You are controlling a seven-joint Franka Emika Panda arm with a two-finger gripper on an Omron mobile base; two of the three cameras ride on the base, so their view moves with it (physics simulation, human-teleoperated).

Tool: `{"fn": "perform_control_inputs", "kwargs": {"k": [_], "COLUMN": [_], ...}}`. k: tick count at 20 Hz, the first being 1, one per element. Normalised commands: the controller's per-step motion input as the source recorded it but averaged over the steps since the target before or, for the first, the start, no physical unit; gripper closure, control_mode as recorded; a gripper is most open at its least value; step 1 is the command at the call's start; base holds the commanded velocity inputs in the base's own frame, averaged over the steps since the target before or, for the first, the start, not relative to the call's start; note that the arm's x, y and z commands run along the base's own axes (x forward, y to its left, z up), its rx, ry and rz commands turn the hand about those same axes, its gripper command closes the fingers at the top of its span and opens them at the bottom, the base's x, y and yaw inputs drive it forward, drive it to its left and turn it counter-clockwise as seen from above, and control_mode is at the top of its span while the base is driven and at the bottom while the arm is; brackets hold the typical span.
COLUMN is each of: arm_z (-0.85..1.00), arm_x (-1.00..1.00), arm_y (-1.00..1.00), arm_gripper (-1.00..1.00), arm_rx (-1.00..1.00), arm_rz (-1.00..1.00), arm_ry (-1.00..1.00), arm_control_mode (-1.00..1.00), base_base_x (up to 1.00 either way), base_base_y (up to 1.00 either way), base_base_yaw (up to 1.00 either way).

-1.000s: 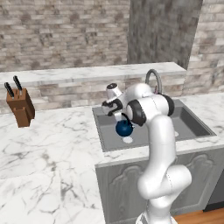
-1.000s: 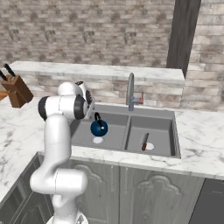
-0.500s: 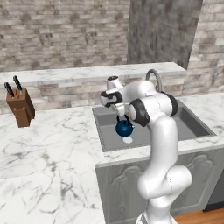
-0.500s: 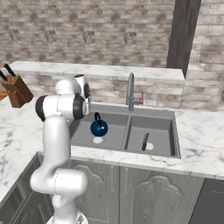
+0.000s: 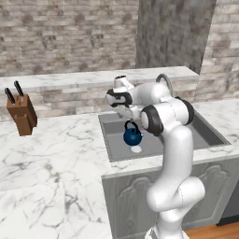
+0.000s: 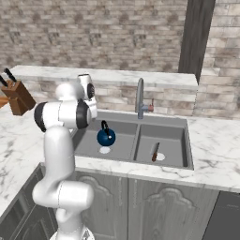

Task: Open the cabinet, pick the kettle from the cabinet, and place it in the sink.

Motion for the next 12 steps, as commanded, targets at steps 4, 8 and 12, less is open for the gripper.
{"fn": "perform_control_inputs", "kwargs": {"k": [4, 8, 12], "arm_z": [0.25, 0.26, 0.27], "arm_x": [-0.39, -0.37, -0.37], "arm_y": [0.00, 0.00, 0.00], "arm_gripper": [-1.00, -1.00, -1.00], "arm_rx": [0.01, 0.06, 0.13], "arm_rz": [0.49, 0.55, 0.55], "arm_ry": [0.14, 0.09, 0.02], "arm_control_mode": [-1.00, -1.00, -1.00], "base_base_x": [0.00, 0.00, 0.00], "base_base_y": [0.00, 0.00, 0.00], "base_base_yaw": [0.00, 0.00, 0.00]}}
